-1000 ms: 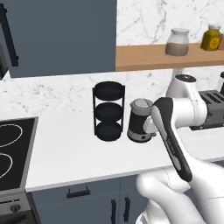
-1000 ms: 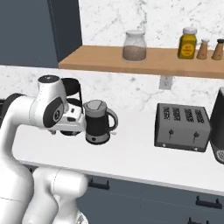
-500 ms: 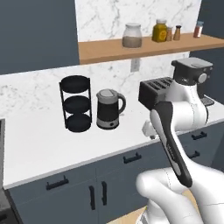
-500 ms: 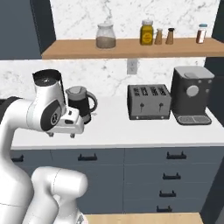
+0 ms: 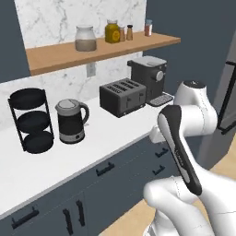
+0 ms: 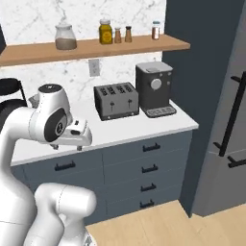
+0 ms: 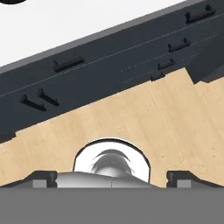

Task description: Navigate to the fridge.

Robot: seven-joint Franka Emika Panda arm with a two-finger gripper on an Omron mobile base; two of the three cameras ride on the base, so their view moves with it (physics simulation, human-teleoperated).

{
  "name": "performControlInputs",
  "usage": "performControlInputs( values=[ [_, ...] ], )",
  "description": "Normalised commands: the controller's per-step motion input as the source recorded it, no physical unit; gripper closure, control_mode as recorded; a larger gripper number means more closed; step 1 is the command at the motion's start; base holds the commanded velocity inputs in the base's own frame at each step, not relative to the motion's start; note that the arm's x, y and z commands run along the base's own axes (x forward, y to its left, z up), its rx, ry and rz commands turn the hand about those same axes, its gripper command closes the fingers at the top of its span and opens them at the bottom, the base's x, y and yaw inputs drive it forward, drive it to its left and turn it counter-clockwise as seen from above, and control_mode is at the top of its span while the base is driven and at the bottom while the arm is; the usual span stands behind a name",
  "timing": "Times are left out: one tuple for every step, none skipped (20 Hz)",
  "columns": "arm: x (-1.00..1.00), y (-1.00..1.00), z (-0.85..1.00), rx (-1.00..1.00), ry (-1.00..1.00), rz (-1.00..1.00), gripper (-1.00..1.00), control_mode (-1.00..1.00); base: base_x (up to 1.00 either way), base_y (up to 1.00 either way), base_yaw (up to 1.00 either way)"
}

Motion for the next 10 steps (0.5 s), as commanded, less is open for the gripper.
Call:
performControlInputs(
  values=[
    [0.00, 0.00, 0.00, 0.00, 0.00, 0.00, -1.00, 1.00, 0.00, -0.61, -0.43],
    [0.00, 0.00, 0.00, 0.00, 0.00, 0.00, -1.00, 1.00, 0.00, -0.72, -0.39],
    [0.00, 0.00, 0.00, 0.00, 0.00, 0.00, -1.00, 1.00, 0.00, -0.78, -0.39],
    [0.00, 0.00, 0.00, 0.00, 0.00, 0.00, -1.00, 1.00, 0.00, -0.81, -0.36],
    [0.00, 0.00, 0.00, 0.00, 0.00, 0.00, -1.00, 1.00, 0.04, -0.86, -0.34],
    [0.00, 0.00, 0.00, 0.00, 0.00, 0.00, -1.00, 1.00, 0.06, -0.93, -0.32],
    [0.00, 0.00, 0.00, 0.00, 0.00, 0.00, -1.00, 1.00, 0.11, -1.00, -0.26],
    [0.00, 0.00, 0.00, 0.00, 0.00, 0.00, -1.00, 1.00, 0.09, -1.00, -0.24],
    [0.00, 0.00, 0.00, 0.00, 0.00, 0.00, -1.00, 1.00, 0.06, -1.00, -0.22],
    [0.00, 0.00, 0.00, 0.00, 0.00, 0.00, -1.00, 1.00, 0.00, -1.00, -0.20]
  ],
)
